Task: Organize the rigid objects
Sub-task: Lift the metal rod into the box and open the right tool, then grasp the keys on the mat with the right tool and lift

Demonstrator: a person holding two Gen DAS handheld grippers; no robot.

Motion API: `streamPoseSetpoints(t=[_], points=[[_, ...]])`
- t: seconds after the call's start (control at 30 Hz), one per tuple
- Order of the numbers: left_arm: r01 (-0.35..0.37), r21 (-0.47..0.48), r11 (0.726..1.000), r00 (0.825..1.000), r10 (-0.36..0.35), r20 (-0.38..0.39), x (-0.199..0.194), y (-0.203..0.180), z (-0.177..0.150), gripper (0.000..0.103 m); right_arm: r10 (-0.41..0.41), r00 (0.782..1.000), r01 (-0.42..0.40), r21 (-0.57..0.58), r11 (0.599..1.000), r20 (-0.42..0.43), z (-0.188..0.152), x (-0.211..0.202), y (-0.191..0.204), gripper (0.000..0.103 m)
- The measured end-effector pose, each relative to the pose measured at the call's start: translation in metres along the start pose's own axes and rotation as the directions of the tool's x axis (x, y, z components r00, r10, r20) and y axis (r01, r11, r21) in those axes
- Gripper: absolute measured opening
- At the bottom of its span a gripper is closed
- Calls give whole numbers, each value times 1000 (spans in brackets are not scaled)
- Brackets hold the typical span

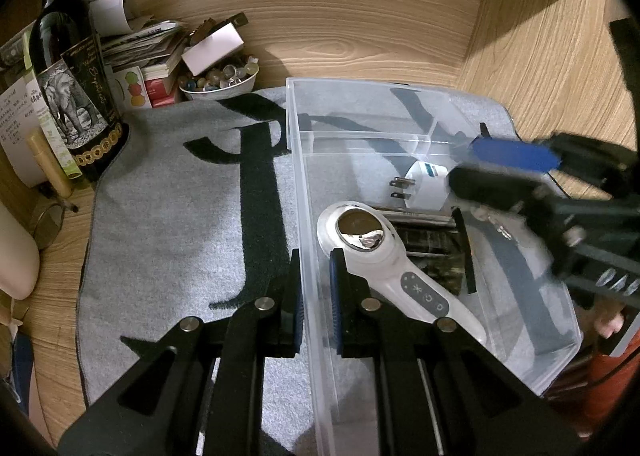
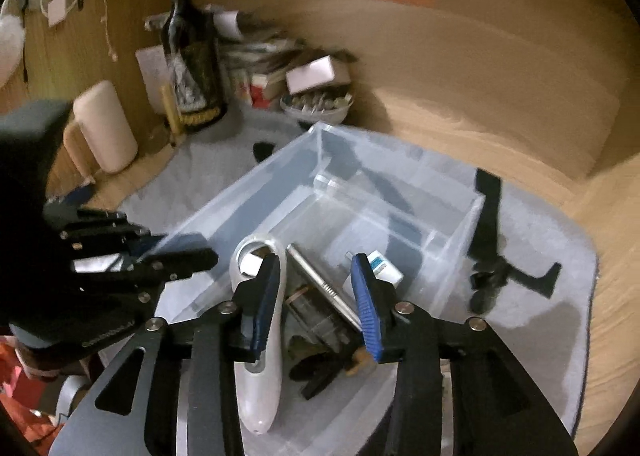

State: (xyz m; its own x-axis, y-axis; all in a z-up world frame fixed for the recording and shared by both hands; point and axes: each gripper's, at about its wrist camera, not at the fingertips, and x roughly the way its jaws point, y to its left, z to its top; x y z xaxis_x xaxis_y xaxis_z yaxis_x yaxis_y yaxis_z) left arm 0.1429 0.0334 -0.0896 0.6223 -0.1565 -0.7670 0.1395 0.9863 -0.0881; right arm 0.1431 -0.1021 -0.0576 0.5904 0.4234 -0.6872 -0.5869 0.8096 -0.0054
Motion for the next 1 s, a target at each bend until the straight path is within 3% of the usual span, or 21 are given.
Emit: streamPoseSetpoints(t=[0.13,0.3,0.5,0.73,1.0], points=[[0,1,1000,1000,0,0,0,0,0,10,-33,997,31,28,999,70,4,-22,-9,46],[0,0,1000,1000,0,0,0,0,0,10,-90,986,79,83,993,143,7,-49,-29,50],[-1,1,1000,1000,1,0,0,0,0,10,-172,971,146,155,977,168,2,-67,-58,54],[-1,2,1000,1000,1,0,0,0,0,10,-200,978,184,207,961,58,-24,-44,-84,54],[-2,2,1000,1000,2,0,0,1,-1,10,-142,984,163,225,961,-105,-61,4,-93,54]])
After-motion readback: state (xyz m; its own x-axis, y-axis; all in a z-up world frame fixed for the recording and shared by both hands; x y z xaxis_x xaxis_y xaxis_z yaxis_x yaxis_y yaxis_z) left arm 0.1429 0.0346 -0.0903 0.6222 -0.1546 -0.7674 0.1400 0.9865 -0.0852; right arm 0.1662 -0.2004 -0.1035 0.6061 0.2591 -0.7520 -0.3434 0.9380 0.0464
